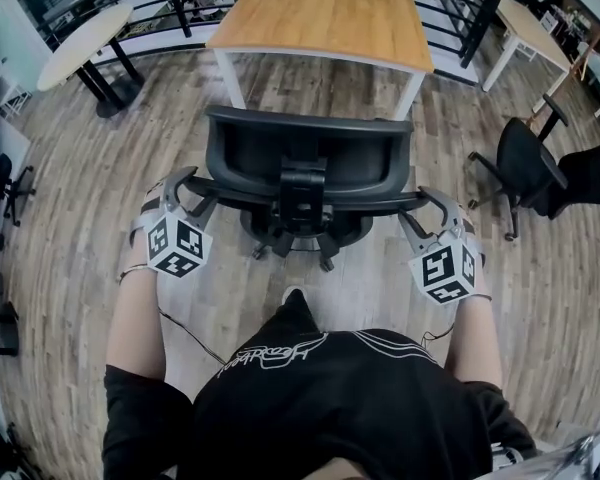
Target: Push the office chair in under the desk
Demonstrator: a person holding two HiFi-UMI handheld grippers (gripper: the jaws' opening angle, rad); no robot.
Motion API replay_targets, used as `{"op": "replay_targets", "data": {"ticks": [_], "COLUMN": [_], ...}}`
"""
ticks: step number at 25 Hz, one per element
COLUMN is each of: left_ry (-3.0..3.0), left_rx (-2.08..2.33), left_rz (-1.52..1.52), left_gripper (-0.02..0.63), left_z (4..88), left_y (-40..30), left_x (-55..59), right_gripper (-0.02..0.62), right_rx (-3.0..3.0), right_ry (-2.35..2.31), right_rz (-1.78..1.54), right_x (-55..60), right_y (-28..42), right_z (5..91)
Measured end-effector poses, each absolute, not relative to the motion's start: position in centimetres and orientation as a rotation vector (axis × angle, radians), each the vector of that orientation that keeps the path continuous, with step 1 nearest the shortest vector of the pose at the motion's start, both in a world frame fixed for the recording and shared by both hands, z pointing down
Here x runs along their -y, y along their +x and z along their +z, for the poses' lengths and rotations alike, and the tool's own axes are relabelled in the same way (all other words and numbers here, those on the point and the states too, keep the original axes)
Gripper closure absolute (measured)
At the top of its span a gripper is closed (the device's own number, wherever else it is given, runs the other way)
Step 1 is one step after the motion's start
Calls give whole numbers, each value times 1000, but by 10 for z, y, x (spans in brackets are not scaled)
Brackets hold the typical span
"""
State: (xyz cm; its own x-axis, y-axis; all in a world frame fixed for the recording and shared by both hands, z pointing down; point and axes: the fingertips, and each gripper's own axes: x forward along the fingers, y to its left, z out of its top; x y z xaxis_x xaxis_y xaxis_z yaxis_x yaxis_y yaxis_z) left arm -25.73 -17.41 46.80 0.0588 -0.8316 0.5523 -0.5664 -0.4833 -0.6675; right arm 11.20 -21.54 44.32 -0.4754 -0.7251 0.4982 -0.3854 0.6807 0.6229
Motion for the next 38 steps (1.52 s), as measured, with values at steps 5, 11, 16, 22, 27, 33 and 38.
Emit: {"op": "replay_targets", "data": {"ticks": [5, 11, 16, 22, 27, 33, 38], "left_ry": [-2057, -2076, -2083, -2104, -2105, -2102, -2093], "left_rx": [-1400, -1361, -1330, -1288, -1264, -1256, -1263], "left_rz": [-1363, -1360, -1375, -1385, -1375, -1377, -1377], "left_gripper": [360, 360, 362, 362, 362, 362, 362], "left_z": [483, 465, 464, 465, 462, 463, 455], "left_y": [-256, -256, -257, -270, -277, -281, -283], "left_x": [183, 246, 304, 349, 384, 415, 451], "right_gripper": [348, 348, 348, 348, 347, 347, 347], "right_rx": [2094, 2049, 2017, 2004, 1997, 1991, 2008], "right_ry": [874, 917, 964, 1000, 1034, 1067, 1076], "right_rz": [-553, -537, -535, -529, -521, -534, -547], "right_x": [220, 289, 343, 376, 403, 430, 466], "right_y": [113, 112, 112, 102, 96, 93, 91], "right_z": [462, 446, 446, 446, 444, 444, 437]}}
